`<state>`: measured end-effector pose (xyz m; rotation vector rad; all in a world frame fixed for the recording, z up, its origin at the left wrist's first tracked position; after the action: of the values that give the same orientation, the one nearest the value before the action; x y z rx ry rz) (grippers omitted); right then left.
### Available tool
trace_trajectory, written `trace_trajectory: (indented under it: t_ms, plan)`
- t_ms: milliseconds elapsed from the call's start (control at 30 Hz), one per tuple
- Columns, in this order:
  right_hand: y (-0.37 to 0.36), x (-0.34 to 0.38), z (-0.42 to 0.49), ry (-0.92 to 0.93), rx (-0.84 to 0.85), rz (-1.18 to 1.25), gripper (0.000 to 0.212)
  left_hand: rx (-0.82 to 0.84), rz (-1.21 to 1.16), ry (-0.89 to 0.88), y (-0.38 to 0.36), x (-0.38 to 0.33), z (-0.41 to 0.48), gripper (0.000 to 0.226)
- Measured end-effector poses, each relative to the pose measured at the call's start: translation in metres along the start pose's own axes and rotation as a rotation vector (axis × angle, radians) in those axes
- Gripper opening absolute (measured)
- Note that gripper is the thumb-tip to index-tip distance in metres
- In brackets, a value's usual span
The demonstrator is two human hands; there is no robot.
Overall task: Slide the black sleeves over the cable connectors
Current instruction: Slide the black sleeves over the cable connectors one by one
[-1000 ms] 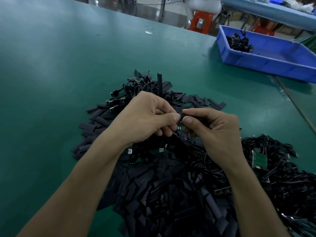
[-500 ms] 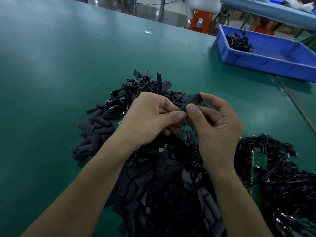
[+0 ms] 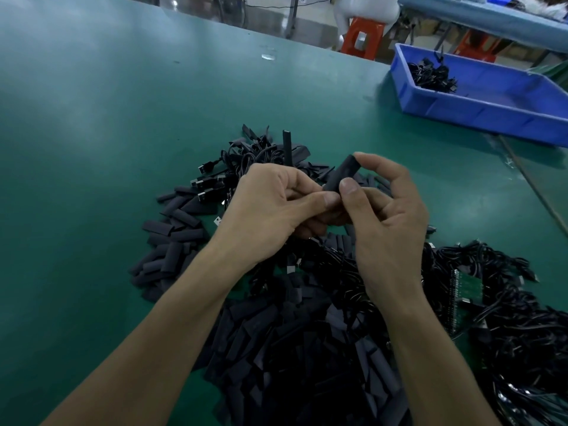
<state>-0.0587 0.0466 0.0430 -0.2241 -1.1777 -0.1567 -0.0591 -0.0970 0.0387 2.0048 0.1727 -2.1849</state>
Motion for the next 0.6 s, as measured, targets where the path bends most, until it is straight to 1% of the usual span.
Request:
trace_trajectory:
  t_ms: [67,133,233,300,367,433,500,600]
  plan:
    - [0.003,0.003,0.004,0.016,0.008,-0.02,0.027,-0.021,0.097,-0.085,0.001,-0.004,0.0,0.01]
    - [0.008,0.005,0.007,0.005,-0.026,0.001,0.026,-0.029,0.215,-0.171,0.005,-0.009,-0.001,0.011]
    - [0.012,0.006,0.011,-0.071,-0.062,0.09,0.022,0.054,0.345,-0.193,0.008,-0.011,-0.002,0.012]
    - [0.013,0.008,0.015,-0.078,-0.039,0.081,0.021,0.072,0.346,-0.191,0.01,-0.012,-0.002,0.012]
    - [0.017,0.009,0.02,-0.081,-0.014,0.02,0.022,-0.013,0.257,-0.215,0.015,-0.016,0.001,0.011]
    - [0.027,0.005,0.026,-0.107,-0.016,-0.091,0.021,-0.157,0.147,-0.24,0.025,-0.019,0.007,0.009]
    - [0.039,-0.003,0.032,-0.124,0.026,-0.28,0.017,-0.301,0.11,-0.271,0.036,-0.02,0.012,0.009]
    - [0.055,-0.018,0.036,-0.096,0.142,-0.623,0.008,-0.456,0.122,-0.285,0.048,-0.016,0.025,0.011]
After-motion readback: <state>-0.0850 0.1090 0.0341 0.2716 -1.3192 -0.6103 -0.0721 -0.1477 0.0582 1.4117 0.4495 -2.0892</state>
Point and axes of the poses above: each hand's wrist, its own z-axis towards the middle knuckle, its own y-axis out of the back of the hand, x = y × z, the point moved 4 cm from there along z, towards the middle knuckle, and after that the axes turned 14 degrees about -x, right-handed, at the moved point
